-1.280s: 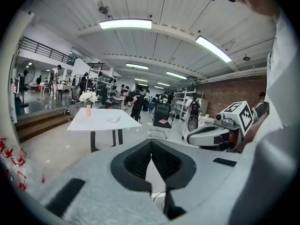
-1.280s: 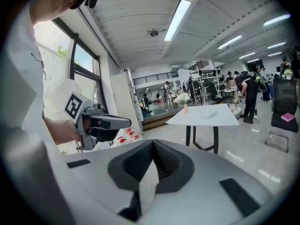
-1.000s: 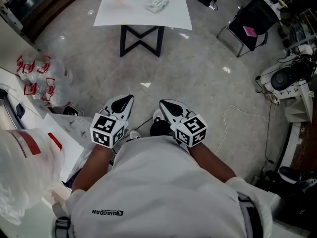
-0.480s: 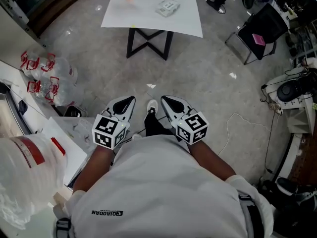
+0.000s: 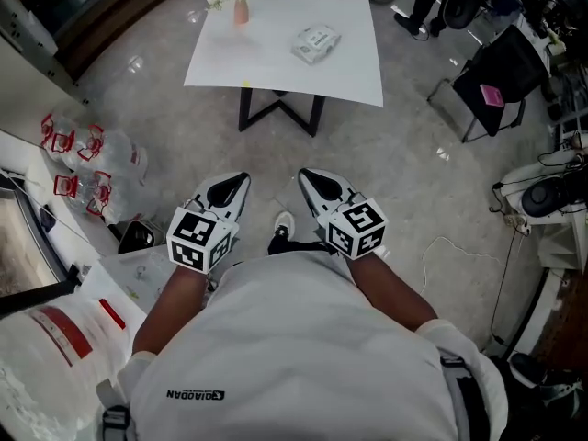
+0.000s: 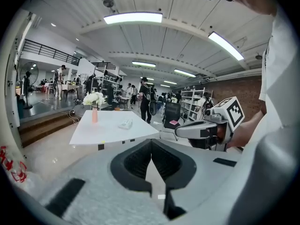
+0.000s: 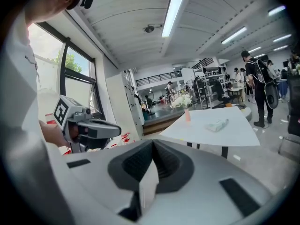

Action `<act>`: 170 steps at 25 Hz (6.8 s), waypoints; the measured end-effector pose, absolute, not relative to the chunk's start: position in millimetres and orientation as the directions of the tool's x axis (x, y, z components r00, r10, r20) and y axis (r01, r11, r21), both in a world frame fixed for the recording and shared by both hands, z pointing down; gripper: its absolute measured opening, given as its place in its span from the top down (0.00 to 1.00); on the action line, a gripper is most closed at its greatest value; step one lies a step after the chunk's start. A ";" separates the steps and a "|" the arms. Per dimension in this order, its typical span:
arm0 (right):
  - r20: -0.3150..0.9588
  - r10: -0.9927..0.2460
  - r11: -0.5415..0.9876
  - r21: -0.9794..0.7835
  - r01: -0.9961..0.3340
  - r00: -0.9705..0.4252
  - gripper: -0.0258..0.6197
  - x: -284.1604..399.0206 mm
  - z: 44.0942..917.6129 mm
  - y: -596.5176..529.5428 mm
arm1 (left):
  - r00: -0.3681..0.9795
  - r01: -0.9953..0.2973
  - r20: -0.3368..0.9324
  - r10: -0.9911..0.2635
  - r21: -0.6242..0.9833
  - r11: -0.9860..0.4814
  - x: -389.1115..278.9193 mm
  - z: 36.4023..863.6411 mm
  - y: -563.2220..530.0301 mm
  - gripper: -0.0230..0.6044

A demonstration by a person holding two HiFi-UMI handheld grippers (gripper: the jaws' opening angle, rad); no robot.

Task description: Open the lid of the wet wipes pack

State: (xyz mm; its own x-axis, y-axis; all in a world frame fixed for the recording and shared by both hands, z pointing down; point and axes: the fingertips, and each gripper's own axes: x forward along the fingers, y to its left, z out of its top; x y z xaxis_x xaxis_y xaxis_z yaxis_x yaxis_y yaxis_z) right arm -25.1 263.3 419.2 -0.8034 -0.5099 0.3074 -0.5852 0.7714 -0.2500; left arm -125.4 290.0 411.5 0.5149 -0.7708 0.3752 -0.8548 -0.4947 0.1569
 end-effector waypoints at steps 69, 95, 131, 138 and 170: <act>0.389 -0.694 0.579 -0.199 -0.790 -0.606 0.95 -87.5 419.3 -202.7 | 0.757 -0.625 0.379 -0.533 0.180 -0.760 -164.7 428.6 -211.7 0.95; 0.358 -0.579 0.717 -0.205 -0.666 -0.733 0.95 -24.3 417.7 -250.1 | 0.583 -0.795 0.399 -0.708 0.097 -0.599 -121.4 426.4 -244.1 0.95; 0.338 -0.624 0.662 -0.252 -0.706 -0.705 0.95 34.9 432.4 -254.2 | 0.542 -0.741 0.531 -0.652 -0.064 -0.669 -60.0 478.8 -278.3 0.85; 0.358 -0.621 0.637 -0.287 -0.716 -0.697 0.95 56.6 448.7 -254.6 | 0.490 -0.712 0.627 -0.606 -0.113 -0.693 -28.5 538.2 -302.8 0.81; 0.388 -0.495 0.704 -0.344 -0.621 -0.777 0.95 96.2 484.1 -278.3 | 0.232 -0.780 0.842 -0.487 -0.138 -0.610 5.0 657.9 -326.6 0.65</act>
